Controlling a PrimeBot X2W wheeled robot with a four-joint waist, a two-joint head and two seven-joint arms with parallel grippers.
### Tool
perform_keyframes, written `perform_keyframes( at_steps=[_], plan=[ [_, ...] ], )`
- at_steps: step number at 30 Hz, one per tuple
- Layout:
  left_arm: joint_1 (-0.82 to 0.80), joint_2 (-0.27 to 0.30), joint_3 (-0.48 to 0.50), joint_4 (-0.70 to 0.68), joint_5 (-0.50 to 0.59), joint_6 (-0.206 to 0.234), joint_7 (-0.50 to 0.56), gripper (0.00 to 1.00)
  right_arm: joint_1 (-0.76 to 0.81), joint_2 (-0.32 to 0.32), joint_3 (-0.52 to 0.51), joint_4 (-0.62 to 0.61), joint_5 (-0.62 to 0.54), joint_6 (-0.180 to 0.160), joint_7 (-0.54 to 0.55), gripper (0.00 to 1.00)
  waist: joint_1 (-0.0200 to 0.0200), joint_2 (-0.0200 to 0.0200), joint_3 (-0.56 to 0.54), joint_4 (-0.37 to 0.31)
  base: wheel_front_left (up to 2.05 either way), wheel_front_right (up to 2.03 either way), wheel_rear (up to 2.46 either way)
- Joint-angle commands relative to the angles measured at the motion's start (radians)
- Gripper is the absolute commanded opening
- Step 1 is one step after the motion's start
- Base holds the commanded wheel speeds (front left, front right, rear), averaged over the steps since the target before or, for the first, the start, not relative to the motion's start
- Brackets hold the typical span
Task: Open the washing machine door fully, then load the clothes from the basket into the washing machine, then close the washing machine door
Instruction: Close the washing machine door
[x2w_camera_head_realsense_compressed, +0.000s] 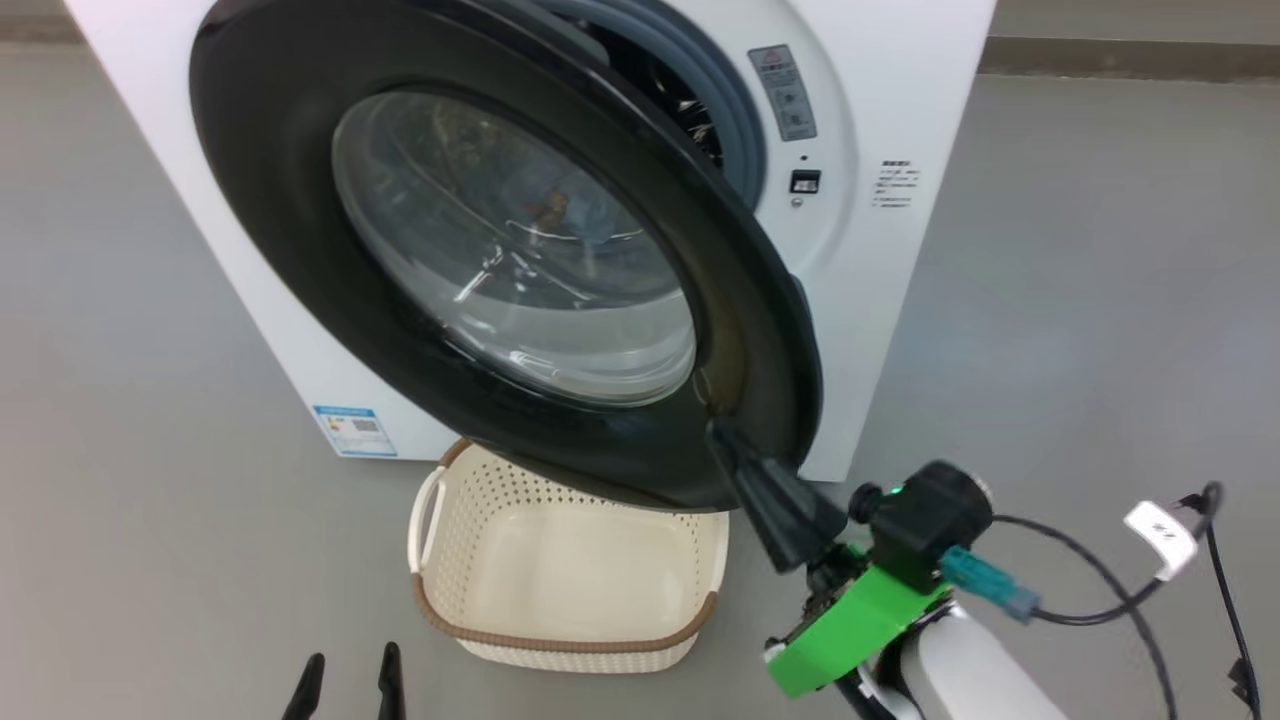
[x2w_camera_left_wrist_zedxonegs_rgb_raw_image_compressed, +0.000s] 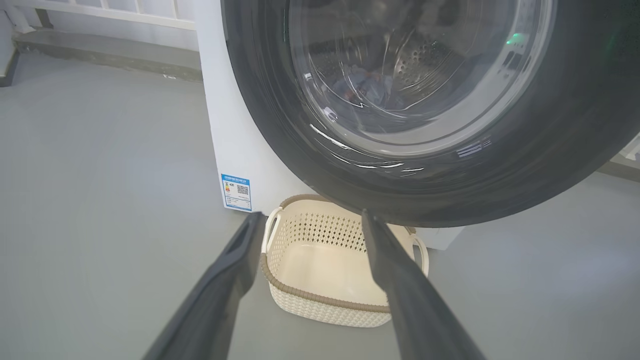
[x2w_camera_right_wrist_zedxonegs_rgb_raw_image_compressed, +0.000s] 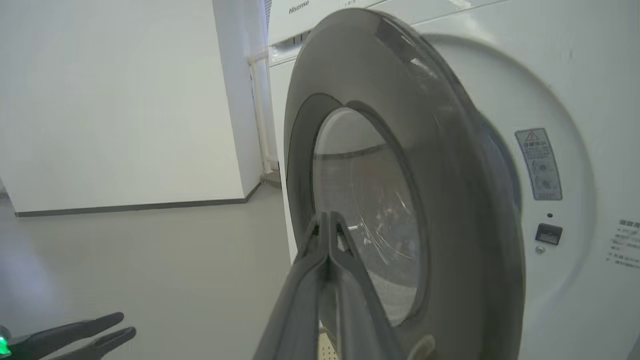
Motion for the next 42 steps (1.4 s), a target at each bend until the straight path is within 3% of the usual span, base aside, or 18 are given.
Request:
perform_keyframes(
  at_steps=[1, 14, 42],
  plan=[
    [-0.046, 0.003, 0.024, -0.026, -0.006, 0.007, -0.006, 1.00, -0.046, 0.009, 0.032, 0.017, 0.019, 0.002, -0.005, 0.00, 0.0000, 0.0000, 0.016, 0.027, 0.00, 0.00, 0.00],
    [-0.061, 0.003, -0.003, -0.041, -0.024, 0.026, -0.006, 1.00, -0.144, -0.012, 0.003, 0.261, 0.024, 0.002, -0.005, 0.00, 0.0000, 0.0000, 0.064, 0.076, 0.00, 0.00, 0.00],
    [-0.115, 0.003, -0.076, -0.064, -0.055, 0.050, -0.006, 1.00, -0.382, -0.145, -0.156, 0.331, 0.024, 0.002, -0.005, 0.00, 0.0000, 0.0000, 0.199, 0.100, 0.00, 0.00, 0.00]
  ],
)
